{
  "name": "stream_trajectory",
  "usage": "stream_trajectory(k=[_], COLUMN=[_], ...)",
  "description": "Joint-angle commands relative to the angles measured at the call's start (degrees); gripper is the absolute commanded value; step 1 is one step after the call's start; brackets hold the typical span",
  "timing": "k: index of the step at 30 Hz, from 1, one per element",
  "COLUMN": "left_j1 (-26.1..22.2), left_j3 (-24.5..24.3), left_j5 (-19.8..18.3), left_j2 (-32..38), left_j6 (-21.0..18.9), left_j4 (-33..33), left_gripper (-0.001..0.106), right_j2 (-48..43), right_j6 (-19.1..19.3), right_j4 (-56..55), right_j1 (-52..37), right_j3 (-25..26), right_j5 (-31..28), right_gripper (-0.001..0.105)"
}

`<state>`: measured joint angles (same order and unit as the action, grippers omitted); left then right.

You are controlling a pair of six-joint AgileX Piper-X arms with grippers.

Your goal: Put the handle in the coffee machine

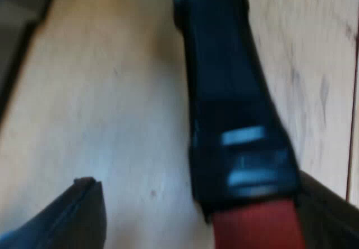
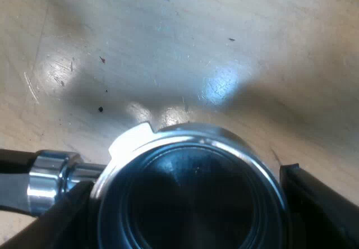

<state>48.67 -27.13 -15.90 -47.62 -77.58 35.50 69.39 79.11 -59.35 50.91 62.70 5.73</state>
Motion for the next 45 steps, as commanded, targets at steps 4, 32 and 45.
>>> stream_trajectory(k=[4, 32, 45], left_j1=[0.29, 0.29, 0.29], left_j3=[0.72, 0.72, 0.72], left_j5=[0.34, -2.26, -2.32], left_j2=[-0.01, -0.01, -0.01], left_j6=[-0.49, -0.90, -0.90], left_j4=[-1.21, -2.65, -2.77], left_gripper=[0.065, 0.000, 0.000], right_j2=[-0.83, -0.83, -0.83], right_j6=[0.06, -2.49, -3.96], right_j4=[0.74, 0.74, 0.41], right_j1=[0.11, 0.11, 0.11], right_j3=[0.46, 0.46, 0.46], right_j5=[0.96, 0.54, -1.58], right_gripper=[0.000, 0.000, 0.013])
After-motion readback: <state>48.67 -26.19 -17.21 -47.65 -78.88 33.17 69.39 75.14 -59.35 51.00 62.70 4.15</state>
